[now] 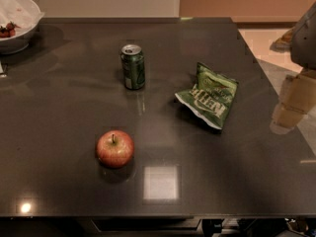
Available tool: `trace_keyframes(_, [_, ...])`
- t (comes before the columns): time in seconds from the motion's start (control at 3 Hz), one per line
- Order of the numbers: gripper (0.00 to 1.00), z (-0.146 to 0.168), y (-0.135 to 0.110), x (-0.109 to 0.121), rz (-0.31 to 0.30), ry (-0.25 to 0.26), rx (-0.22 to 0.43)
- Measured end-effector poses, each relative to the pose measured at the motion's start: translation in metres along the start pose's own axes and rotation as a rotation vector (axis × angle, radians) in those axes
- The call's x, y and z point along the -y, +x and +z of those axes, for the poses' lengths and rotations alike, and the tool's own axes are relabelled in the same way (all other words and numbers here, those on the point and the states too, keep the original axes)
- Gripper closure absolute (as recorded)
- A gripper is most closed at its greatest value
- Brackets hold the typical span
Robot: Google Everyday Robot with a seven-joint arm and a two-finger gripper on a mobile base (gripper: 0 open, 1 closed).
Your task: Move green can near green jalapeno chip bag
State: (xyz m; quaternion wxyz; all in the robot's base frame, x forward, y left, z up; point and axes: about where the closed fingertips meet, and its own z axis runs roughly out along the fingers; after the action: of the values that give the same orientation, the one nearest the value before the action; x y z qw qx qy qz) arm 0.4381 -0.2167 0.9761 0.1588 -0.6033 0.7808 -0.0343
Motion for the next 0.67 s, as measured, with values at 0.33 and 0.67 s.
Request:
trace_keyframes(0.33, [0.0, 0.0, 0.0, 0.0, 0.0, 0.0, 0.0])
trace_keyframes(0.67, [0.0, 0.0003, -0.0005, 0.0005, 0.0, 0.0, 0.002])
